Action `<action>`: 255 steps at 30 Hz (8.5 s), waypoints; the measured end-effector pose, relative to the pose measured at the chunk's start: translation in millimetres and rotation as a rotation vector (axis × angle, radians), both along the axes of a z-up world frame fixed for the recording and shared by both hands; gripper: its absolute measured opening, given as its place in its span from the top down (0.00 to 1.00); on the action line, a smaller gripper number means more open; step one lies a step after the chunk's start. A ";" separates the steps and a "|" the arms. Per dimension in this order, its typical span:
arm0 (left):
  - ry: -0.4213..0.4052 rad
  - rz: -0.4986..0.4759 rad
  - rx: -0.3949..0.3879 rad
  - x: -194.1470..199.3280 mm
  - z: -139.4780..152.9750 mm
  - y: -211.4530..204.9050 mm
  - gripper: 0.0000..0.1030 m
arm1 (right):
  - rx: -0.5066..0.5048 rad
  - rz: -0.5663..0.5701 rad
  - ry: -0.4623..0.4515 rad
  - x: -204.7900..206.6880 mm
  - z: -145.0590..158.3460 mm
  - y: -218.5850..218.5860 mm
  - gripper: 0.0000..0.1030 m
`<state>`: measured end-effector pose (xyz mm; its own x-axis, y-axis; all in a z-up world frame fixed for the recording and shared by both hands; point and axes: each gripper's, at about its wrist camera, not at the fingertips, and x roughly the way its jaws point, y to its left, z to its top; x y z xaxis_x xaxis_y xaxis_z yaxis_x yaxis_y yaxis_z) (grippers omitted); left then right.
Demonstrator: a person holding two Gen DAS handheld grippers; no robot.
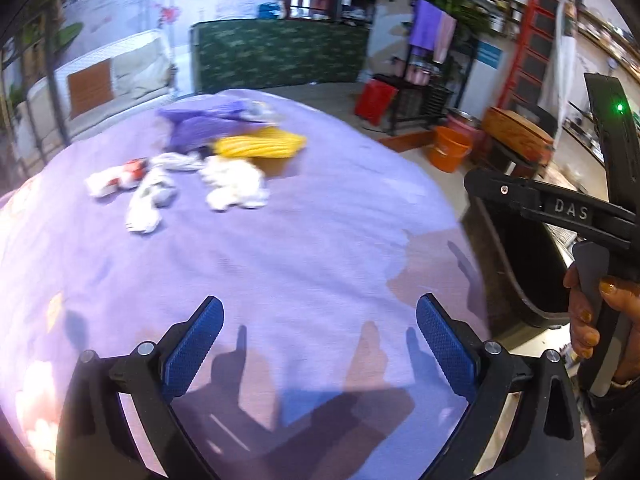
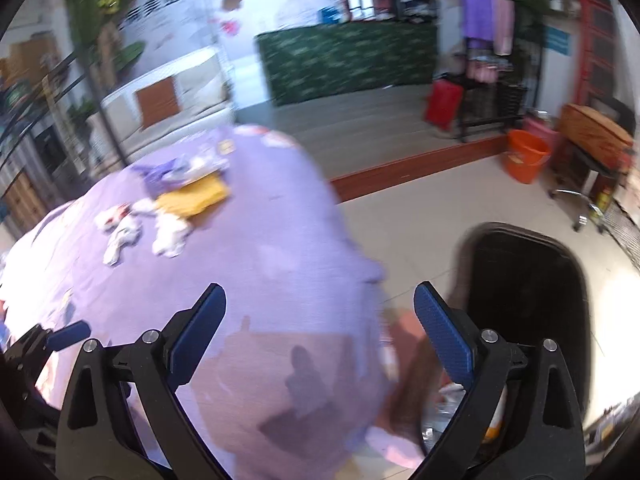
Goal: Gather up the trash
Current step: 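Move both grippers back over the remaining trash on the table, then grasp the white cloth with the left gripper while the right gripper grasps the purple snack bag, then carry the purple bag over the bin and open the right gripper, then lower the white cloth into the bin and open the left gripper, then move both grippers back toward the yellow foam net and tissues on the table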
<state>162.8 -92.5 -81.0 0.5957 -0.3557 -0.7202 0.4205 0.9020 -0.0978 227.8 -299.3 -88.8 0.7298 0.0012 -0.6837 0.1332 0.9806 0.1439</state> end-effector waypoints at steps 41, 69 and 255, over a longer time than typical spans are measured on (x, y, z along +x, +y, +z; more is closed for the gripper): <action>0.120 0.215 0.023 149.3 -10.6 107.2 0.74 | -0.110 0.307 0.035 124.5 6.8 115.7 0.09; 0.083 0.237 -0.086 60.9 3.8 114.3 0.74 | -0.512 0.433 0.038 231.0 -21.4 207.2 0.42; -0.007 -0.125 -0.003 -5.1 11.2 -69.0 0.13 | 0.031 -0.206 -0.038 -40.6 3.4 -59.1 0.13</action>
<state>157.7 -161.4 -69.8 0.5512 -0.4295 -0.7154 0.5304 0.8422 -0.0969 187.2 -358.5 -85.4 0.7418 -0.1301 -0.6579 0.3248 0.9280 0.1826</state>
